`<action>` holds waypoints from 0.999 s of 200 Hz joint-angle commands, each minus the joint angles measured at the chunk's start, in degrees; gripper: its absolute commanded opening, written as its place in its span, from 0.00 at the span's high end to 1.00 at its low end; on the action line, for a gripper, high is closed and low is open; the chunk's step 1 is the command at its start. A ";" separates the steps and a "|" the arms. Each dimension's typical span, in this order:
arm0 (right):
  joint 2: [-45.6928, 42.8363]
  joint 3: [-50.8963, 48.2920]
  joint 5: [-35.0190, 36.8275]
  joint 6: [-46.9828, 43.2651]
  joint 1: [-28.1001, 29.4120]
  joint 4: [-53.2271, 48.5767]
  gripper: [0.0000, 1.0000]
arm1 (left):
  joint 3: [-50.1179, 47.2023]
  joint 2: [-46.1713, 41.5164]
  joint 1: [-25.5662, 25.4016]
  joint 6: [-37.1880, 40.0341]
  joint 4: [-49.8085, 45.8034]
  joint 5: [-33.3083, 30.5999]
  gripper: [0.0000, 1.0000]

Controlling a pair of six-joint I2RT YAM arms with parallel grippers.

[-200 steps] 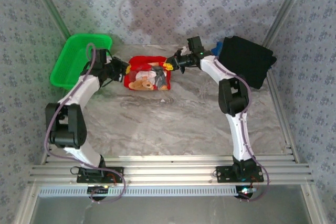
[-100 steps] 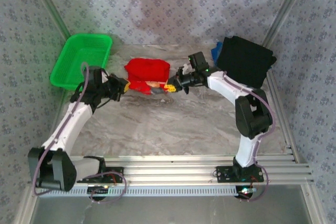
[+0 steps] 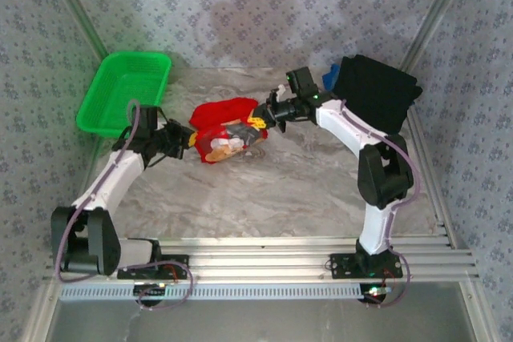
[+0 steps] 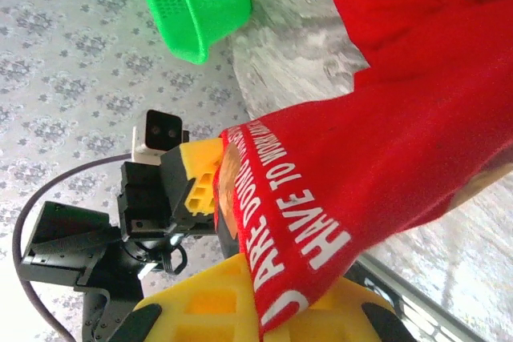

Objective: Fold and stack the t-shirts

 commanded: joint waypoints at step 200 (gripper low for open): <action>44.84 49.07 -4.83 6.47 -10.62 5.91 0.64 | 29.39 40.79 5.62 3.44 14.99 6.25 0.57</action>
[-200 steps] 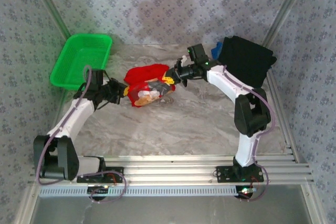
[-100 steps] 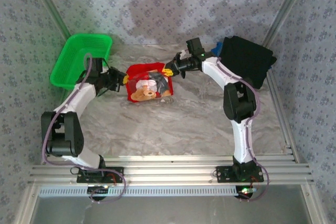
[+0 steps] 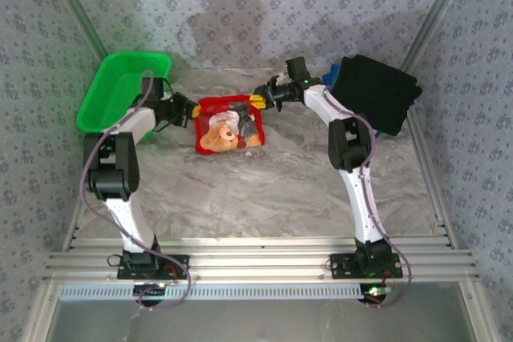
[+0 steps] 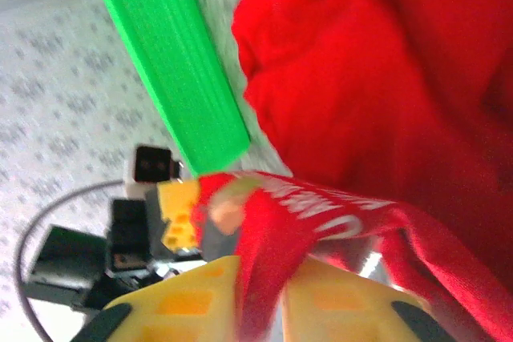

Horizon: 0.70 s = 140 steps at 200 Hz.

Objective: Fold and stack the t-shirts

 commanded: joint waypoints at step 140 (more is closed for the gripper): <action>-28.87 -30.15 20.99 -35.90 0.34 -16.94 0.33 | 8.20 -14.58 -6.68 30.16 -19.66 -7.74 0.10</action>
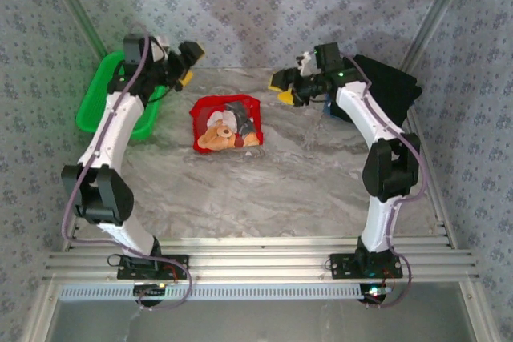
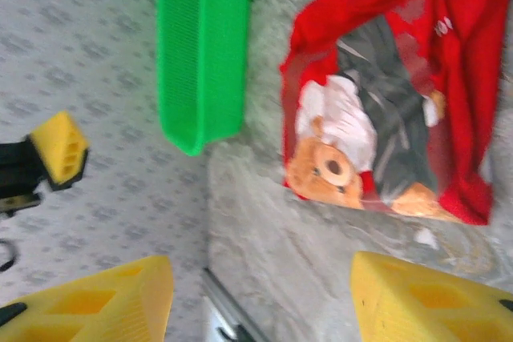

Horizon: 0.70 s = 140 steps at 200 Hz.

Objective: Fold and stack the t-shirts

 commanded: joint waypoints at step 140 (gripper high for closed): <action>36.57 26.65 15.06 -12.65 7.87 -9.54 0.17 | -9.76 18.92 -2.77 11.92 -2.53 -15.99 0.13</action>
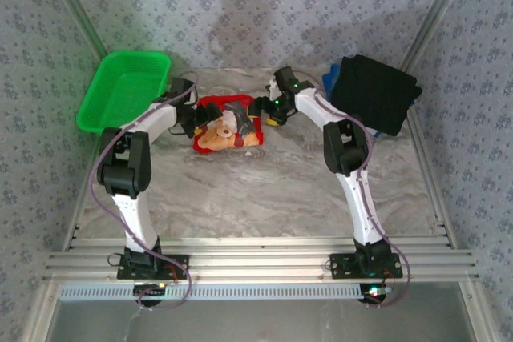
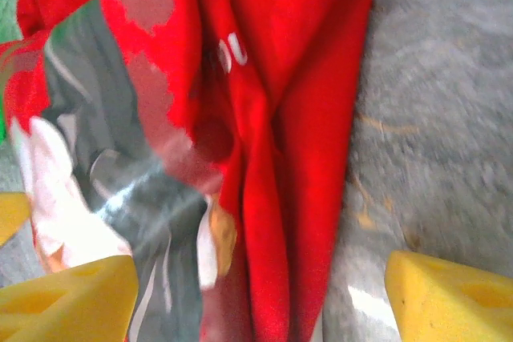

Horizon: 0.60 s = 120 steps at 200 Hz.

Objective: Fold and stack the t-shirts

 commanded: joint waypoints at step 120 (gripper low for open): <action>16.76 24.77 14.18 -3.47 9.56 -18.89 0.36 | -0.54 -18.70 5.61 -1.47 -4.57 -2.94 0.11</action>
